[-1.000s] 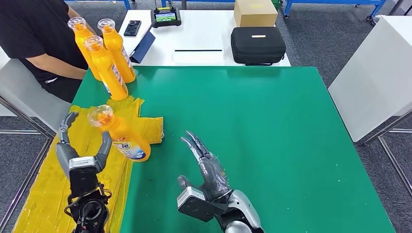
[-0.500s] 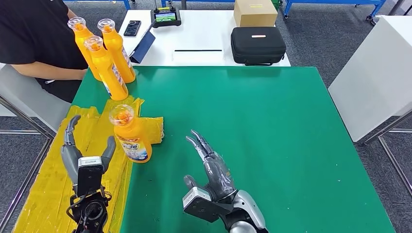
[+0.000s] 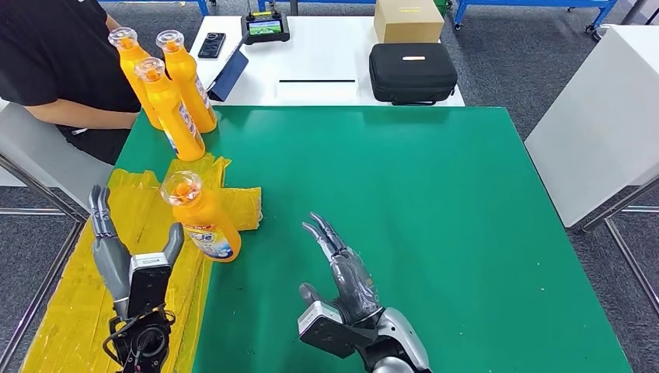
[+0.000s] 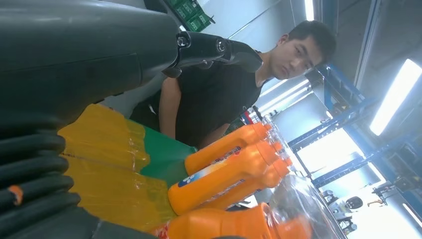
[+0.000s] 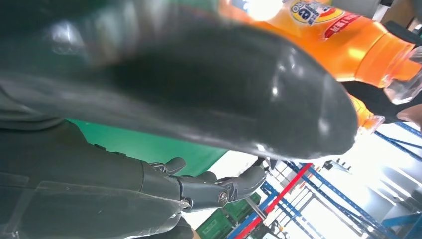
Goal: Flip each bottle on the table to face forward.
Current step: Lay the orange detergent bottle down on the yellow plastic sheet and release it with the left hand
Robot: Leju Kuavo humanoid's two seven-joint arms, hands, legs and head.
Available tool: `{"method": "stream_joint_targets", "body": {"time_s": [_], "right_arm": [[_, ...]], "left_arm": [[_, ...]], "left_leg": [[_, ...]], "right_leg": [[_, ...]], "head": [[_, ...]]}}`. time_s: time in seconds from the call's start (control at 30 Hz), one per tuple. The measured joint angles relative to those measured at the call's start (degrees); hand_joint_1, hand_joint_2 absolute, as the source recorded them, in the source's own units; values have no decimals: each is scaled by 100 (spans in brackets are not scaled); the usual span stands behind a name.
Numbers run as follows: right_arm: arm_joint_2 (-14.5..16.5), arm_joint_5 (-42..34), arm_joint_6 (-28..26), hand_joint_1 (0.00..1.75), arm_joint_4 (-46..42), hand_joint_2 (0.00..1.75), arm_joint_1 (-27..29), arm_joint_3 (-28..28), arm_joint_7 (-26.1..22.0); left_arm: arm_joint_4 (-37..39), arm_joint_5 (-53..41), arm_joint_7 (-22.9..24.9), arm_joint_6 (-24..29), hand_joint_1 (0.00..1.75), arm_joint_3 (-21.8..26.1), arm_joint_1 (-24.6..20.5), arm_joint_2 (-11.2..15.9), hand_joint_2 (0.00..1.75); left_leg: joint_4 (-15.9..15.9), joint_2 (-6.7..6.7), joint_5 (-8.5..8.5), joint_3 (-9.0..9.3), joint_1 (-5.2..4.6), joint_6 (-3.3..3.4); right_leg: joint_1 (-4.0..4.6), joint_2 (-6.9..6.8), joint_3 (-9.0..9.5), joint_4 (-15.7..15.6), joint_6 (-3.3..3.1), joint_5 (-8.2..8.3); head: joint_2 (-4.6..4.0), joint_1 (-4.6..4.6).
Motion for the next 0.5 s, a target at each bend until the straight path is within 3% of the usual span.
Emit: {"method": "stream_joint_targets", "body": {"time_s": [0.5], "right_arm": [[-61, -15, -44, 0, -20, 0, 173, -85, -67]], "left_arm": [[-155, -103, -4, 145, 0, -125, 246, 87, 0]], "left_leg": [[0, -1, 0, 0, 0, 0]], "right_leg": [[0, 0, 0, 0, 0, 0]], "head": [[0, 0]]}}
